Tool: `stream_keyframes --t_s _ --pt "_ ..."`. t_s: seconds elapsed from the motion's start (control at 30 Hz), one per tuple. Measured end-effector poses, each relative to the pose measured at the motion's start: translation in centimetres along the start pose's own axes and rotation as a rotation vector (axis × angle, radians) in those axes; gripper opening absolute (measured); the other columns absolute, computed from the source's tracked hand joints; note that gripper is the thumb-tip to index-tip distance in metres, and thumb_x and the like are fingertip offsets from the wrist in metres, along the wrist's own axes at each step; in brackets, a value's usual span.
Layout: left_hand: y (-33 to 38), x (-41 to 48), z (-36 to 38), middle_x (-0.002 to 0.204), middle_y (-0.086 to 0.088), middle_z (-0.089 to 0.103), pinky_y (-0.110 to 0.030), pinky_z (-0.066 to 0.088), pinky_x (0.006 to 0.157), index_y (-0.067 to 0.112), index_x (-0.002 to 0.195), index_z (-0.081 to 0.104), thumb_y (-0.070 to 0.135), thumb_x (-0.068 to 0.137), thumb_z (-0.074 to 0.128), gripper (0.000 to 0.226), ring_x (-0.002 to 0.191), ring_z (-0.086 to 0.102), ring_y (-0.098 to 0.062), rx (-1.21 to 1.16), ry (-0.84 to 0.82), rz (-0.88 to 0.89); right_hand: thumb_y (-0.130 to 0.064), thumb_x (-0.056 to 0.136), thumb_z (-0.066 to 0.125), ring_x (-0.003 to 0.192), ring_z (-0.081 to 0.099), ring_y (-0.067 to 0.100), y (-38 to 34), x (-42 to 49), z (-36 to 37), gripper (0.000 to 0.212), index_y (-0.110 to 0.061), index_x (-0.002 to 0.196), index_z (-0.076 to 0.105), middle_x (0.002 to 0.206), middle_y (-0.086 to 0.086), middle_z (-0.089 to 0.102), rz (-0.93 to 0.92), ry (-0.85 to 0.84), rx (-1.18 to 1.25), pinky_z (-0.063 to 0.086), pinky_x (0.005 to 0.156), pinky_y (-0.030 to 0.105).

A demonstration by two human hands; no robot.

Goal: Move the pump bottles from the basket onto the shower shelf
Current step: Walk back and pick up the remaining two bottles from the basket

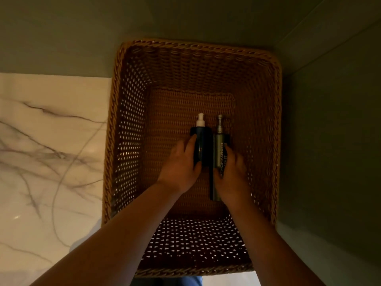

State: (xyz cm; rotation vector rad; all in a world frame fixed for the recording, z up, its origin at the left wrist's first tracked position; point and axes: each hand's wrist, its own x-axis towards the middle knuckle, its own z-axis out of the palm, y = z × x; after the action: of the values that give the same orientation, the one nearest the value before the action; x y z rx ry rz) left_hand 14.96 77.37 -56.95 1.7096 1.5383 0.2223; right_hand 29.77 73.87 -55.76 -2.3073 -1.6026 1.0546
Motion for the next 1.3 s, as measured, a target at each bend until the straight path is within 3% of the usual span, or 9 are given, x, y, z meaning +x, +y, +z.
stream_keyframes --t_s 0.23,0.57,0.67,0.73,0.8,0.87,1.0,1.17,1.3 --pt "0.0 2.5 2.8 0.142 -0.011 0.029 -0.033 0.049 0.082 0.022 0.149 0.012 0.026 0.09 0.057 0.074 0.117 0.046 -0.026 -0.06 -0.008 -0.062 -0.017 0.088 0.059 0.132 0.031 0.02 2.3 0.1 2.1 0.071 -0.017 0.147 0.019 0.147 0.009 0.027 0.002 0.006 -0.01 0.021 0.101 0.019" --pt "-0.3 4.9 5.0 0.141 -0.014 0.026 -0.029 0.037 0.088 0.021 0.148 0.01 0.025 0.085 0.067 0.085 0.125 0.036 -0.028 -0.258 0.052 -0.196 -0.02 0.088 0.061 0.135 0.026 0.019 3.0 0.7 2.9 0.081 -0.02 0.149 0.008 0.149 0.008 0.025 0.029 0.012 0.04 0.018 0.103 0.02" --pt "-0.9 4.7 5.1 0.138 -0.011 0.03 -0.022 0.04 0.077 0.025 0.147 0.012 0.023 0.082 0.07 0.087 0.116 0.041 -0.02 -0.302 0.053 -0.194 -0.019 0.087 0.062 0.133 0.031 0.021 3.0 0.9 3.1 0.083 -0.018 0.15 0.008 0.146 0.01 0.029 0.037 -0.008 0.083 0.024 0.106 0.025" --pt "-1.2 4.4 4.9 0.136 -0.009 0.031 -0.015 0.037 0.067 0.026 0.147 0.013 0.022 0.08 0.071 0.089 0.11 0.039 -0.013 -0.334 0.041 -0.186 -0.019 0.086 0.064 0.13 0.036 0.023 2.8 1.1 3.2 0.085 -0.018 0.15 0.008 0.143 0.012 0.032 0.049 -0.027 0.114 0.033 0.108 0.035" --pt "-1.6 4.2 4.7 0.136 -0.009 0.031 -0.015 0.037 0.067 0.026 0.146 0.013 0.02 0.078 0.073 0.091 0.11 0.038 -0.011 -0.369 0.031 -0.193 -0.02 0.086 0.064 0.129 0.037 0.023 2.7 1.2 3.3 0.087 -0.018 0.15 0.005 0.144 0.012 0.032 0.065 -0.047 0.128 0.038 0.106 0.043" --pt "-1.8 3.8 4.5 0.134 -0.007 0.032 -0.014 0.038 0.067 0.026 0.146 0.013 0.02 0.077 0.074 0.092 0.107 0.039 -0.01 -0.383 0.027 -0.199 -0.023 0.085 0.066 0.132 0.035 0.023 2.6 1.3 3.5 0.091 -0.019 0.15 0.002 0.147 0.01 0.029 0.087 -0.055 0.15 0.036 0.108 0.041" --pt "-1.8 2.3 4.4 0.132 -0.008 0.035 -0.025 0.042 0.074 0.024 0.146 0.018 0.019 0.075 0.075 0.091 0.109 0.043 -0.016 -0.363 0.056 -0.243 -0.031 0.082 0.07 0.136 0.029 0.023 2.4 1.8 3.9 0.1 -0.017 0.15 -0.002 0.151 0.009 0.023 0.129 -0.048 0.138 0.03 0.11 0.037" --pt "-1.8 0.0 5.3 0.131 -0.009 0.037 -0.029 0.042 0.078 0.024 0.146 0.018 0.019 0.077 0.073 0.088 0.112 0.043 -0.018 -0.318 0.071 -0.318 -0.026 0.078 0.073 0.135 0.031 0.024 2.4 2.3 3.8 0.103 -0.02 0.15 -0.002 0.151 0.009 0.024 0.184 -0.081 0.149 0.031 0.109 0.038" --pt "-1.8 -0.3 5.5 0.135 -0.01 0.039 -0.041 0.045 0.094 0.024 0.146 0.018 0.017 0.079 0.072 0.087 0.12 0.041 -0.022 -0.361 0.077 -0.325 -0.022 0.076 0.074 0.131 0.037 0.025 2.1 1.8 4.2 0.102 -0.022 0.149 0.003 0.146 0.01 0.03 0.178 -0.114 0.153 0.037 0.107 0.042"
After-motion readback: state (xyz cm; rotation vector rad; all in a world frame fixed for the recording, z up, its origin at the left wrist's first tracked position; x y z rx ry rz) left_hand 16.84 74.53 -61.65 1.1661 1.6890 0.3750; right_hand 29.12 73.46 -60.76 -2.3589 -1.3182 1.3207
